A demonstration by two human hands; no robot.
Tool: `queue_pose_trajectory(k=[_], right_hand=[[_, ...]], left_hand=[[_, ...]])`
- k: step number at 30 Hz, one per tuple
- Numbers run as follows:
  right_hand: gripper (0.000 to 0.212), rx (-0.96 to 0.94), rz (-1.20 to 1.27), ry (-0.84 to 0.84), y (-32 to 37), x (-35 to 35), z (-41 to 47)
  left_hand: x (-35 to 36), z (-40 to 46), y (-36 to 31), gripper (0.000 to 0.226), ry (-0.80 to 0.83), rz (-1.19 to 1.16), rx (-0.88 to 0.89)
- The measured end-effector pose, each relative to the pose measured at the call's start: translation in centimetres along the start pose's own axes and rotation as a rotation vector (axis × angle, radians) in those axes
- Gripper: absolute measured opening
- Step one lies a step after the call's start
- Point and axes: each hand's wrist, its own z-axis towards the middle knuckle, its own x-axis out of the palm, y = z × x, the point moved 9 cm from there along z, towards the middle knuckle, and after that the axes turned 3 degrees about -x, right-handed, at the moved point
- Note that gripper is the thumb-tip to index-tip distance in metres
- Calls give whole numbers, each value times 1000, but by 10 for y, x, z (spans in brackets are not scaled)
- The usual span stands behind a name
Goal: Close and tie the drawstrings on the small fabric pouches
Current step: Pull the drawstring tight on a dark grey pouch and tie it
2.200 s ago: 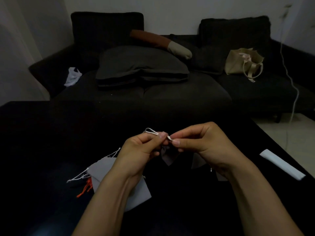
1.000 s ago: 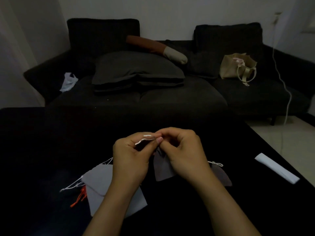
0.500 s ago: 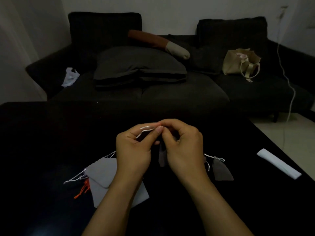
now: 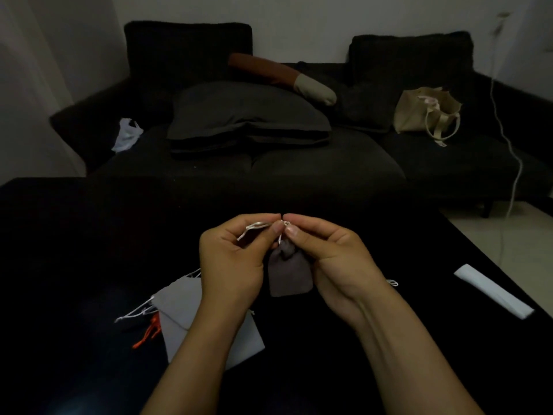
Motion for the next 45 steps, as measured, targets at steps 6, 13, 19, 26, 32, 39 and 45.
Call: queue_pose_trajectory(k=[6, 13, 19, 26, 32, 39, 45], right_hand=[[8, -61, -141, -65, 9, -10, 3], [20, -153, -369, -60, 17, -10, 6], [18, -303, -651, -212, 42, -21, 1], [21, -90, 10, -71, 22, -15, 5], [16, -3, 332, 9, 18, -6, 7], [17, -144, -17, -151, 33, -36, 10], [21, -169, -56, -236, 41, -50, 9]], left_hand=[[6, -3, 9, 12, 12, -42, -81], [8, -3, 26, 21, -14, -225, -279], [-5, -3, 42, 21, -163, -496, -404], [24, -8, 51, 14, -2, -885, -665], [36, -12, 47, 12, 98, -1062, -745], [27, -13, 58, 14, -29, -835, -708], [36, -18, 57, 13, -63, -845, -709]])
